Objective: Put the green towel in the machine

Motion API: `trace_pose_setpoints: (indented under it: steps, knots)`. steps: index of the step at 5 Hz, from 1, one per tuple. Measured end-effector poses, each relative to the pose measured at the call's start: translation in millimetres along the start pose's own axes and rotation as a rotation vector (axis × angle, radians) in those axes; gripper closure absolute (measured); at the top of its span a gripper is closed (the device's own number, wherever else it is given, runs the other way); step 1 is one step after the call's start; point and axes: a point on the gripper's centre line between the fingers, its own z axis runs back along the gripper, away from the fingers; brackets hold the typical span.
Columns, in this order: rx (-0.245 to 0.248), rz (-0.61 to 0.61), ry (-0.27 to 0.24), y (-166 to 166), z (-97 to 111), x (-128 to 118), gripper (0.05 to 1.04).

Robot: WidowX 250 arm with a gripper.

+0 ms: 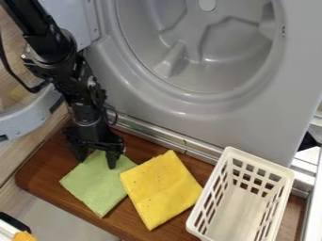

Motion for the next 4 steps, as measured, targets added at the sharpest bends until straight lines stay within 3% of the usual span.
trace_pose_setpoints:
  steps: [2,4]
  knots:
    - [0.032,0.011,0.018,-6.2,-13.2,-0.5,0.120]
    - [0.020,0.007,0.019,-14.3,-12.7,-1.3,0.643]
